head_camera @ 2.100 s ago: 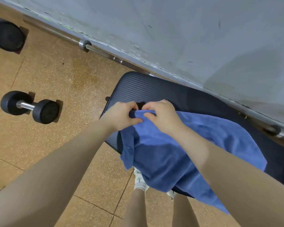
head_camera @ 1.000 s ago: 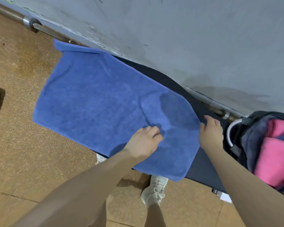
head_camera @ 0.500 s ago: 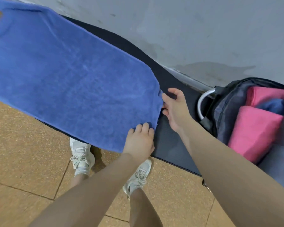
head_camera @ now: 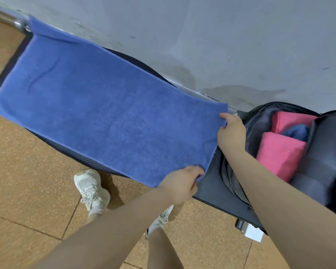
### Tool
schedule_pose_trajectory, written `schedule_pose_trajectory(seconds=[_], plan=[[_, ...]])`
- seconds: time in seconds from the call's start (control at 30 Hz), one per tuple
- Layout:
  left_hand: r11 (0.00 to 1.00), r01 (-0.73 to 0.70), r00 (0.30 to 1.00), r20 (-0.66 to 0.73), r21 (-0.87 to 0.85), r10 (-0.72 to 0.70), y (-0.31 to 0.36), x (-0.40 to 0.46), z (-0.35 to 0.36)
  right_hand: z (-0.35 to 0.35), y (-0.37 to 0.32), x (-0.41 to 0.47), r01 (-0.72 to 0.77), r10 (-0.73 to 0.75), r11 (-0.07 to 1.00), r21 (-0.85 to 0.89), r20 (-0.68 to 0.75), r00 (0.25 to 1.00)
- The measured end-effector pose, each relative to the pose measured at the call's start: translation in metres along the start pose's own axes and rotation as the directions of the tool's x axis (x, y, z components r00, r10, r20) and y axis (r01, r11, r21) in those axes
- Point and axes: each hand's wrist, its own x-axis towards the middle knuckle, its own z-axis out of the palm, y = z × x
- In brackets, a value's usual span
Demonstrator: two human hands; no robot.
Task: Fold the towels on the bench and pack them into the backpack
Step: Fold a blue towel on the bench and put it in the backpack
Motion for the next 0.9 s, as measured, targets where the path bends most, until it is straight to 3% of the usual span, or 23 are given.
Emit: schedule_pose_trajectory(seconds=[0.07, 0.1, 0.2, 0.33, 0.4, 0.5, 0.6, 0.67, 0.8, 0.9], plan=[[0.997, -0.029, 0.984, 0.177, 0.073, 0.016, -0.007, 0.001, 0.004, 0.002, 0.001, -0.002, -0.049, 0.069, 0.983, -0.177, 0.107, 0.992], [0.995, -0.023, 0.981, 0.195, 0.092, 0.004, -0.014, -0.001, 0.002, 0.003, -0.003, -0.005, -0.041, 0.075, 0.970, -0.241, 0.136, 0.988], [0.997, 0.068, 0.997, 0.040, -0.041, -0.066, -0.037, -0.017, -0.024, 0.023, -0.029, -0.011, 0.161, -0.132, 0.959, -0.235, 0.134, 0.982], [0.976, 0.201, 0.952, -0.216, -0.086, -0.215, -0.095, -0.048, -0.094, 0.059, -0.102, -0.023, 0.286, -0.292, 0.956, 0.061, 0.281, 0.914], [0.954, 0.274, 0.888, -0.349, -0.123, -0.300, -0.131, -0.067, -0.133, 0.076, -0.145, -0.027, 0.318, -0.337, 0.941, 0.112, 0.342, 0.877], [0.901, 0.388, 0.728, -0.535, -0.194, -0.429, -0.184, -0.097, -0.190, 0.102, -0.206, -0.028, 0.373, -0.400, 0.916, 0.147, 0.373, 0.837], [0.845, 0.474, 0.602, -0.609, -0.248, -0.516, -0.231, -0.123, -0.240, 0.132, -0.256, -0.022, 0.357, -0.400, 0.916, 0.181, 0.416, 0.817], [0.821, 0.519, 0.544, -0.649, -0.239, -0.532, -0.258, -0.136, -0.264, 0.153, -0.287, -0.016, 0.414, -0.420, 0.903, 0.115, 0.437, 0.795], [0.744, 0.650, 0.502, -0.647, -0.156, -0.574, -0.296, -0.149, -0.293, 0.195, -0.339, 0.000, 0.510, -0.464, 0.860, 0.017, 0.439, 0.769], [0.710, 0.694, 0.522, -0.598, -0.118, -0.609, -0.316, -0.153, -0.302, 0.228, -0.370, 0.015, 0.589, -0.507, 0.807, -0.046, 0.459, 0.729]])
